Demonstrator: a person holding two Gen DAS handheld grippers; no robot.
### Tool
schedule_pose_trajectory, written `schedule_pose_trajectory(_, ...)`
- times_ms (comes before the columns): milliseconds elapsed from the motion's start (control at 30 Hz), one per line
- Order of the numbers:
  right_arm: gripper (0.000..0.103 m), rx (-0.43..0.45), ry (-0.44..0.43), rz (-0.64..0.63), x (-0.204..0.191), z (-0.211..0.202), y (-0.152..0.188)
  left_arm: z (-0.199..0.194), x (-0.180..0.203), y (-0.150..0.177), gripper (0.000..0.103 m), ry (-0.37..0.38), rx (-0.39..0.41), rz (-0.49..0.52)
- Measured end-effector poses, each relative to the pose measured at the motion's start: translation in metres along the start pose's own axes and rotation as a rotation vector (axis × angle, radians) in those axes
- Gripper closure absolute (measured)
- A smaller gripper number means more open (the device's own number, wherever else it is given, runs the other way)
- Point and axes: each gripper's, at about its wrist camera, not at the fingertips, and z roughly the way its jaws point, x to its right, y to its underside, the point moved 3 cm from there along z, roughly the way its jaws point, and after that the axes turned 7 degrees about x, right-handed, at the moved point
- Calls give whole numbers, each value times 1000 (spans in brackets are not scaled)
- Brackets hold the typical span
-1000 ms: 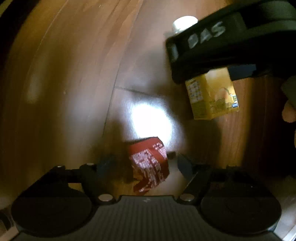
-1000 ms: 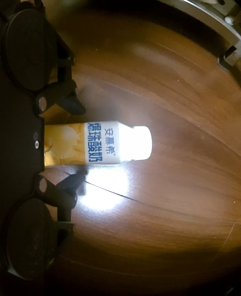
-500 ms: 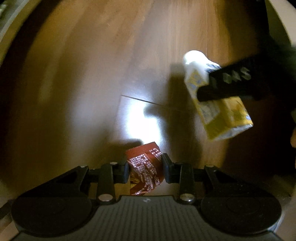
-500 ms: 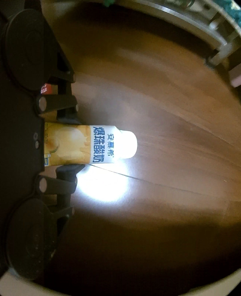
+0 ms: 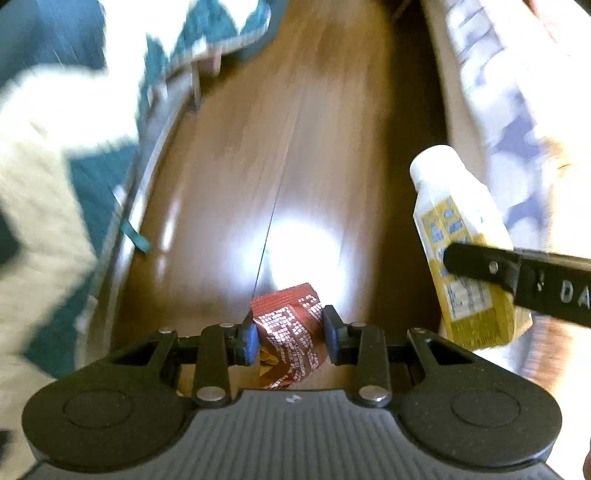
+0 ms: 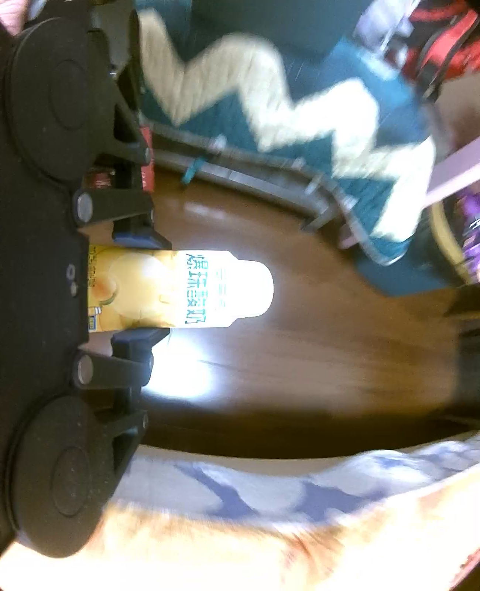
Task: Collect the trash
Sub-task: 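Carry the red wrapper and yogurt bottle with both tools over the wastebasket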
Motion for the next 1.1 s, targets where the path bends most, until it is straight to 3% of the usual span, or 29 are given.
schedule_pose_trajectory(200, 63, 77, -47, -52, -52, -115, -37, -128, 2, -36, 70, 22, 115, 0)
schedule_pose_trajectory(533, 63, 199, -138, -204, -143, -246, -97, -312, -12, -86, 70, 30, 297, -18)
schedule_pose_trajectory(800, 63, 263, -193, -319, -226, -282, -134, -387, -68, -120, 70, 18, 412, -56)
schedule_pose_trajectory(1100, 63, 217, -211, -422, -323, -260, -154, -425, -149, -144, 70, -44, 455, -71)
